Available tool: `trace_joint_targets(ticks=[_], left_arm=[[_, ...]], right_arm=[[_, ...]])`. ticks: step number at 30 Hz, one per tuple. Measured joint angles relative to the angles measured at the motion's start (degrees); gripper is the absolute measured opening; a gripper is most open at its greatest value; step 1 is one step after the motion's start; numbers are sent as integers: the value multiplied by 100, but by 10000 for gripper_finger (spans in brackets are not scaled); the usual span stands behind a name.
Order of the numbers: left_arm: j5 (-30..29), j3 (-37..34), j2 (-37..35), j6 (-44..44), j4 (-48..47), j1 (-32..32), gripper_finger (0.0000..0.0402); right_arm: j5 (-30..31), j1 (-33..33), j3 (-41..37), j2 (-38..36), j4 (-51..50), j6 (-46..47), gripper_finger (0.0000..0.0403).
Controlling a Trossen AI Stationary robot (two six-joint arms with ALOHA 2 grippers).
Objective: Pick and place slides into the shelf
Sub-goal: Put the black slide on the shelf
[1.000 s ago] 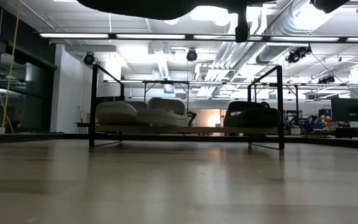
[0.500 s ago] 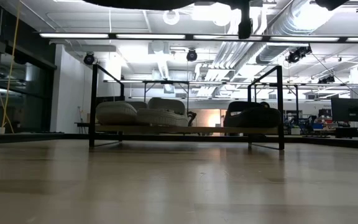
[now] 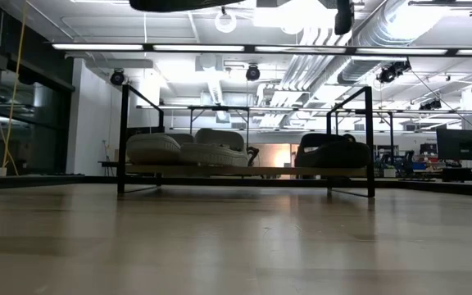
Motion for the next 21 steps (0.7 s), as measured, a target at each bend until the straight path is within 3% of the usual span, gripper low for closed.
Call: trace_joint_targets(ticks=[7,21], left_arm=[[137,37,-72,-475,-110,0,143],[181,1065,-90,-1545,-1188,1,143]], right_arm=[[236,206,0,-200,-301,-139,18],[534,596,0,-565,-395,-987,18]])
